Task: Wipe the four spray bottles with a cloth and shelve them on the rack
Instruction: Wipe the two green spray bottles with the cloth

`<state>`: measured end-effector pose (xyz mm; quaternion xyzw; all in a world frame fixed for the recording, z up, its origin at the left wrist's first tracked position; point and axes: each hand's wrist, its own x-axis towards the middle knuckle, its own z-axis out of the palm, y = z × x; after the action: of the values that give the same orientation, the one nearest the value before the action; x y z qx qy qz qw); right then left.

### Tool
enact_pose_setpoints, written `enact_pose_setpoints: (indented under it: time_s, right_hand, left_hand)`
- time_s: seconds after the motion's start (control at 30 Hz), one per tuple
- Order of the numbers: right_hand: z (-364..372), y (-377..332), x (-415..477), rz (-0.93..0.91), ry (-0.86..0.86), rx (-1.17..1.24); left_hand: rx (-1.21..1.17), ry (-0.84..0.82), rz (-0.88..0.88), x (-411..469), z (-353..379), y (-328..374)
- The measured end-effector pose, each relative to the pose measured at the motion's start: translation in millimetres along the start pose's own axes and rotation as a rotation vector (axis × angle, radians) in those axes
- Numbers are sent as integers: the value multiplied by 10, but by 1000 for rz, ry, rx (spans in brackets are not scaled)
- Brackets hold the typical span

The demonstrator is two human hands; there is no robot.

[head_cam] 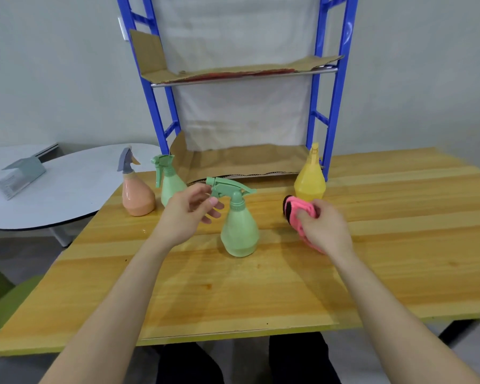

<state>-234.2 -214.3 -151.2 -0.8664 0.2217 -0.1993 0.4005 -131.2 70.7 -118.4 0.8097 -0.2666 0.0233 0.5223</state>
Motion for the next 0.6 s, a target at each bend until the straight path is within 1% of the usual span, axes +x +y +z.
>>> enact_pose_setpoints:
  time_s: [0.1,0.17,0.23,0.3,0.33,0.4,0.43,0.47,0.5,0.6]
  right_hand:
    - [-189,-97,176,159,33,203]
    - [-251,-230,298,160,59,246]
    - [-278,-456,364,24,128,240]
    - [-258,-731,301,-222,195,265]
    - [-237,-841,225,-373,192,245]
    - [-138,-923,51,-636,74,125]
    - [-73,-890,-18,-711,-22,67]
    - [-12,-826,-58,-743,-99,41]
    - [20,-766,-83,-737,-141,63]
    - [2,-677,-41,-643,-200,318]
  left_hand:
    - [-55,54,-7,11,66,-12]
    - [-62,84,0,31,121,19]
    - [-60,90,5,66,167,73]
    - [-48,87,19,105,206,131]
    - [-46,84,22,126,218,152]
    - [-43,86,20,166,239,185]
    - [-34,85,21,181,247,198]
    - [-22,83,25,191,253,206]
    - [-9,77,31,196,258,217]
    - [5,58,49,199,272,251]
